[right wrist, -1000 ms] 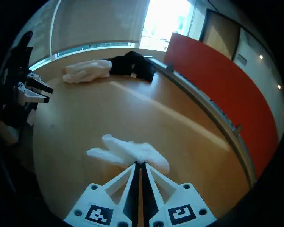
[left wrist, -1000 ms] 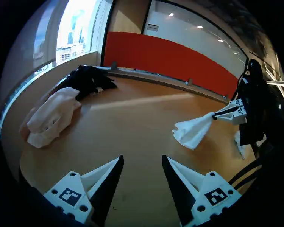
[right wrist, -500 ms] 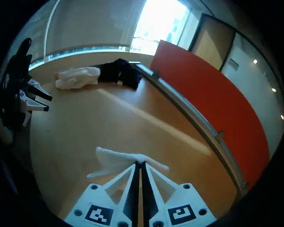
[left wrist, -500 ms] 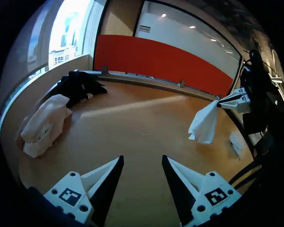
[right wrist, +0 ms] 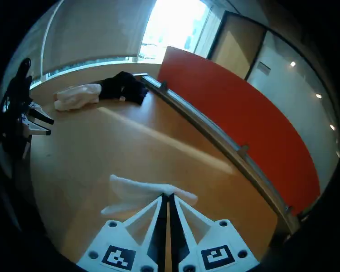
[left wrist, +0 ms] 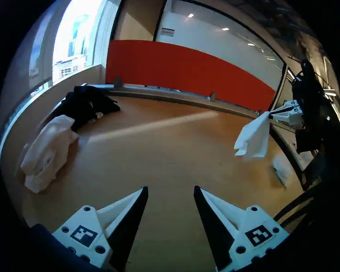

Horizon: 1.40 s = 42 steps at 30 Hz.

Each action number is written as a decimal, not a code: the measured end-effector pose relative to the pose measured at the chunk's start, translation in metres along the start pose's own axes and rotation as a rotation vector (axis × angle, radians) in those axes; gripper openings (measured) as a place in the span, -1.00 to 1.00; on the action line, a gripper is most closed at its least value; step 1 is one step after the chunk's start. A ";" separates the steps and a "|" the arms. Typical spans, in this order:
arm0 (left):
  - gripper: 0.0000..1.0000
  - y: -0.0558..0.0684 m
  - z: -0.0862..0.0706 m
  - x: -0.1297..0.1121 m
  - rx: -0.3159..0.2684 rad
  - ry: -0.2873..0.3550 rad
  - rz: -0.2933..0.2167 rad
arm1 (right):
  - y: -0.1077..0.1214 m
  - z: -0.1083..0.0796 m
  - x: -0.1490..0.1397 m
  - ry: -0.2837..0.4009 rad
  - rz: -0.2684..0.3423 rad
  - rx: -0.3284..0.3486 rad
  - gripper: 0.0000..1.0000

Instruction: Fold towel

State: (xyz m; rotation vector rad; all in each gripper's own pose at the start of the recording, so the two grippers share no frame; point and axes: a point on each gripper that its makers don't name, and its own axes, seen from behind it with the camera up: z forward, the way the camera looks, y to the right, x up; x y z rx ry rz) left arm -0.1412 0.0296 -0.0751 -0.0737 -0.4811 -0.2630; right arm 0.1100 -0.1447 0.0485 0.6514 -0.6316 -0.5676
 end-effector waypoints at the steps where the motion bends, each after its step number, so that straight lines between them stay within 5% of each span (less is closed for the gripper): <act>1: 0.48 0.001 0.001 0.000 -0.002 -0.002 0.001 | 0.007 -0.004 -0.005 -0.005 0.004 -0.008 -0.93; 22: 0.48 0.024 0.010 0.004 0.016 -0.033 0.041 | 0.120 -0.075 -0.124 -0.123 0.082 -0.131 -0.94; 42: 0.48 0.056 0.016 0.004 0.001 -0.046 0.085 | 0.174 -0.129 -0.206 -0.184 0.157 -0.214 -0.94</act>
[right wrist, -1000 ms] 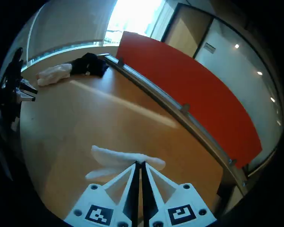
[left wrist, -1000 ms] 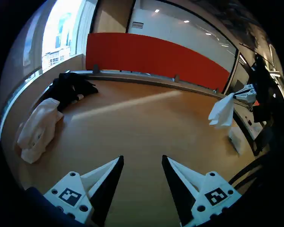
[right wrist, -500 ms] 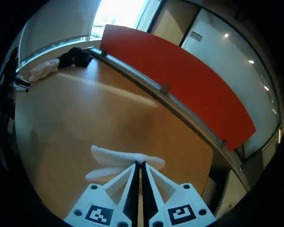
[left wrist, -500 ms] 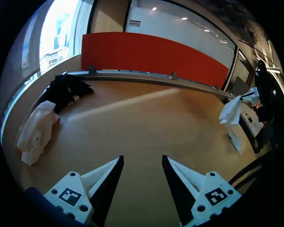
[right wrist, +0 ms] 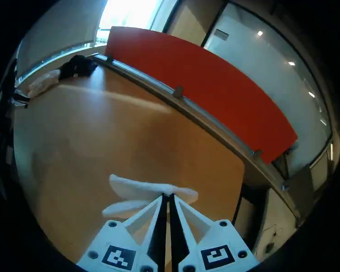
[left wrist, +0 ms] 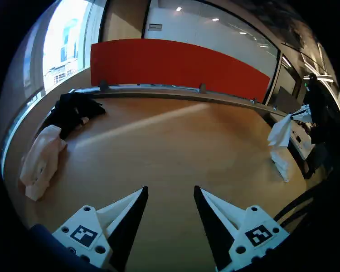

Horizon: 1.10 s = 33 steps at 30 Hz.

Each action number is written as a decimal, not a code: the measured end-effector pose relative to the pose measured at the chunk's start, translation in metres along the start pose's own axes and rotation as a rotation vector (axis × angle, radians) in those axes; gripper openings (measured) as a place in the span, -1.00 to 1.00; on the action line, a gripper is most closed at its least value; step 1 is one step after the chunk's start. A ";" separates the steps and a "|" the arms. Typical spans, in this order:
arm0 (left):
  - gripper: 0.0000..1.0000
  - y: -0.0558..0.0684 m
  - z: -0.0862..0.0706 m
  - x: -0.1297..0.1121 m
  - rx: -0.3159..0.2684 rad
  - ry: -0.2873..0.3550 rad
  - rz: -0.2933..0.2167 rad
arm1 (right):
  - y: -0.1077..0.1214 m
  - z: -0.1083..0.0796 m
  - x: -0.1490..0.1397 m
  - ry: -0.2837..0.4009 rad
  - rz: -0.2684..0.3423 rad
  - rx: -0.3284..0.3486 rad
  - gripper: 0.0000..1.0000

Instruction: Fold towel

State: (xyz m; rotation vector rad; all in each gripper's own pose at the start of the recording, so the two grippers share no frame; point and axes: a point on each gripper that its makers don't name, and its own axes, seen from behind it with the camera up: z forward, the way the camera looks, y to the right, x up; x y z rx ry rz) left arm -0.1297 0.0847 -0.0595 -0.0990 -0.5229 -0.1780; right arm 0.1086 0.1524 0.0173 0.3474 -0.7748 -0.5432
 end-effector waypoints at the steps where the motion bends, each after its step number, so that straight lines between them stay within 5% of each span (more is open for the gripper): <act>1: 0.48 0.000 0.000 0.000 0.000 -0.001 0.001 | 0.001 0.000 -0.002 -0.001 0.002 -0.001 -0.94; 12: 0.48 0.004 -0.003 -0.001 -0.009 -0.002 0.013 | 0.002 -0.010 -0.031 -0.036 0.018 -0.018 -0.94; 33: 0.48 0.018 -0.001 -0.007 -0.047 -0.015 0.045 | -0.015 -0.038 -0.142 -0.160 0.136 -0.066 -0.94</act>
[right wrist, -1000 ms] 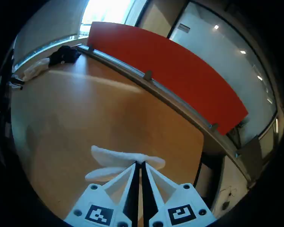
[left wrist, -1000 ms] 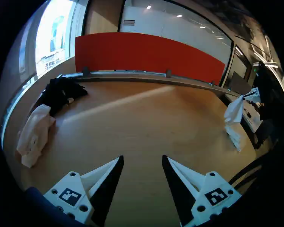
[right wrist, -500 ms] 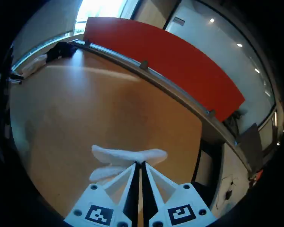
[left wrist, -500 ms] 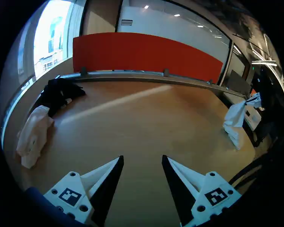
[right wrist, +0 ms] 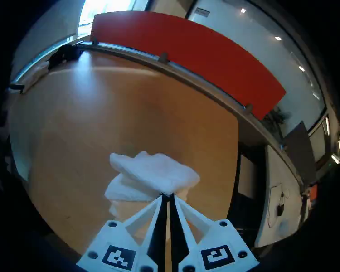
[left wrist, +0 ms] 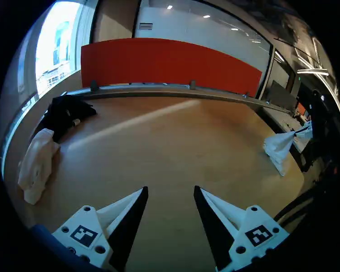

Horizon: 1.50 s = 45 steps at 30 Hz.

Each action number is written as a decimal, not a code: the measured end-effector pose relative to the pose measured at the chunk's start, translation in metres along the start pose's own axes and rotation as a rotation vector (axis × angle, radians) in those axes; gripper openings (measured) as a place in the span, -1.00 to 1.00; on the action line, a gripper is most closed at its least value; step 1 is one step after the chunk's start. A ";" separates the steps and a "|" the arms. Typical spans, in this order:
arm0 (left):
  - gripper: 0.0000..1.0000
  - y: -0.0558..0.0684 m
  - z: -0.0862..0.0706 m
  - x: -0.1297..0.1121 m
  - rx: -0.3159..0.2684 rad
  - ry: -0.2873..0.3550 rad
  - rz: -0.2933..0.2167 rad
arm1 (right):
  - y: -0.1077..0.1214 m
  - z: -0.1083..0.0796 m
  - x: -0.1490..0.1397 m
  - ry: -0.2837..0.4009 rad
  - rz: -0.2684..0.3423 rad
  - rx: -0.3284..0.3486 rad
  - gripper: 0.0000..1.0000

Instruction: Fold towel

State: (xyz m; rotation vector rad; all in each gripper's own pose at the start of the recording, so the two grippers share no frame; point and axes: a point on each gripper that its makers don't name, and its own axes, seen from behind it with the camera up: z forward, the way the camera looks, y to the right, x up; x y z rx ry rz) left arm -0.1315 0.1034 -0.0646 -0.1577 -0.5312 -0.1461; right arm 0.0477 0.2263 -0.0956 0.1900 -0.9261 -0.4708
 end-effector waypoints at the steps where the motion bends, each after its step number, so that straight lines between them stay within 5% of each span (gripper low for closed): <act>1: 0.48 0.000 0.000 -0.001 0.000 -0.001 0.003 | 0.002 0.001 -0.006 -0.008 0.008 -0.006 -0.94; 28: 0.48 -0.005 -0.013 -0.017 0.040 -0.031 0.027 | 0.004 0.047 -0.125 -0.169 0.195 -0.034 -0.94; 45: 0.48 -0.004 -0.016 -0.026 0.053 -0.045 0.025 | -0.009 0.068 -0.150 -0.214 0.231 -0.026 -0.94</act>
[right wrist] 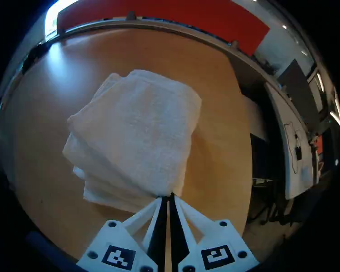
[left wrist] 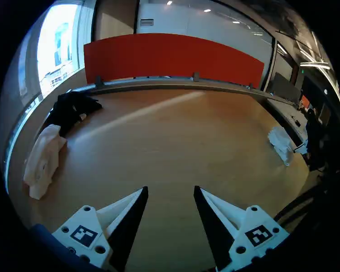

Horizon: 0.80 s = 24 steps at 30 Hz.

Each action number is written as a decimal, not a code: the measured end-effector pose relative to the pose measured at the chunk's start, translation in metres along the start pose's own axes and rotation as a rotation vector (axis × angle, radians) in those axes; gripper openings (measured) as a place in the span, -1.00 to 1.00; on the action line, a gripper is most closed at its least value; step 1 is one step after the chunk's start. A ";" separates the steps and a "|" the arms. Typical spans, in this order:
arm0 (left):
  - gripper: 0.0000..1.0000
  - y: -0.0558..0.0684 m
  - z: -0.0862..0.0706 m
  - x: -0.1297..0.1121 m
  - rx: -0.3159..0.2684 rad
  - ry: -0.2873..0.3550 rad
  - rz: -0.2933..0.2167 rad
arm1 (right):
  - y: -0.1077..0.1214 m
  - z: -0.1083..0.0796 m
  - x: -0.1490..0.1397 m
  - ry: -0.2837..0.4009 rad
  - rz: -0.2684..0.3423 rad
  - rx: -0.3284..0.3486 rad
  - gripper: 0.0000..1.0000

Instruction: Fold towel

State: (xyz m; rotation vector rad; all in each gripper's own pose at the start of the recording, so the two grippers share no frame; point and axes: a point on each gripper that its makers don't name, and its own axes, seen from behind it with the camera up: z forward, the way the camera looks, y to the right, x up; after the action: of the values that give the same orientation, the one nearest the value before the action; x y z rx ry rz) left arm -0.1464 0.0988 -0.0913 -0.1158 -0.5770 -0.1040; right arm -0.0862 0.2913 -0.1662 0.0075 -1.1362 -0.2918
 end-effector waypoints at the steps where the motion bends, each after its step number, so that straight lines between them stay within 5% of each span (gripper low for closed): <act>1: 0.48 0.000 0.000 0.000 0.001 0.000 -0.001 | 0.000 0.000 0.000 0.001 0.000 0.000 -0.93; 10: 0.48 -0.002 0.000 0.000 0.000 0.000 -0.004 | -0.001 -0.006 0.000 0.021 -0.005 -0.005 -0.78; 18: 0.48 0.000 0.001 0.001 -0.009 0.003 -0.004 | -0.007 -0.018 -0.002 0.045 -0.013 0.003 0.12; 24: 0.48 0.000 0.003 0.003 -0.018 0.007 -0.006 | -0.017 -0.032 0.011 0.094 -0.015 0.011 0.27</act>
State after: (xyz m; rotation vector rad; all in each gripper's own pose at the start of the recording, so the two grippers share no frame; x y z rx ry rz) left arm -0.1456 0.0991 -0.0871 -0.1307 -0.5695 -0.1157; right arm -0.0576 0.2679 -0.1728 0.0396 -1.0444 -0.2955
